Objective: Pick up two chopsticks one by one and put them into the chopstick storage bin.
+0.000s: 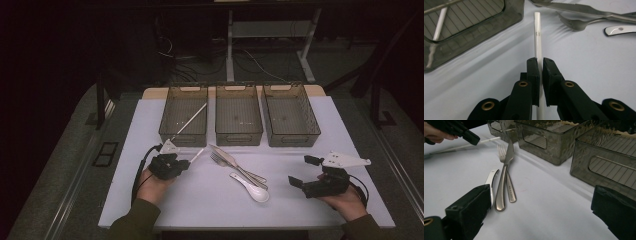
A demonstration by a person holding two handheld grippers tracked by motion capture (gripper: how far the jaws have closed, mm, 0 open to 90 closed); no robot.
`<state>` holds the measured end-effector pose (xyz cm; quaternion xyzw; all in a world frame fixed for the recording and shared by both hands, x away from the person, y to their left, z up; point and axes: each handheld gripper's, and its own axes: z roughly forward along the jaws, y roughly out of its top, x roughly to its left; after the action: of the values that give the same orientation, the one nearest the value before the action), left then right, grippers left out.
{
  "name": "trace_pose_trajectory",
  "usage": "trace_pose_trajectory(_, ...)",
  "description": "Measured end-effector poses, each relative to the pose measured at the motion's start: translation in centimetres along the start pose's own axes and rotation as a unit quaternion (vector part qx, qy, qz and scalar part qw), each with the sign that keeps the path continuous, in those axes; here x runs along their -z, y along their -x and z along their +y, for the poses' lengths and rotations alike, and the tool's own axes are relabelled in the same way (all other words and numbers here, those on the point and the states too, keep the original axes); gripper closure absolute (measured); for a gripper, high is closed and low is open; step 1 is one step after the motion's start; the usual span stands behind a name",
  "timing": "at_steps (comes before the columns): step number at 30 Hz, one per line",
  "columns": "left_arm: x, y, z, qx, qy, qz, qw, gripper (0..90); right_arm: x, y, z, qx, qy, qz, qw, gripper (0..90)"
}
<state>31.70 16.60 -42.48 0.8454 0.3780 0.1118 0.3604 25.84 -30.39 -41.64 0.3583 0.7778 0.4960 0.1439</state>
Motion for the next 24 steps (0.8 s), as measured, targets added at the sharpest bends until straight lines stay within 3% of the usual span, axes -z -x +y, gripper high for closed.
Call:
trace_pose_trajectory(1, 0.1, -0.1, 0.1, -0.006, 0.002, -0.001, 1.0000, 83.7, 0.0, 0.0, 0.0, 0.000, 0.000, 0.000, 1.0000, 2.7)
trace_pose_trajectory(24, 3.4, -0.5, 2.0, 0.007, 0.068, -0.005, 0.9976, 83.7, -0.1, 0.1, 0.0, -0.002, -0.004, 0.000, 1.0000, 2.7)
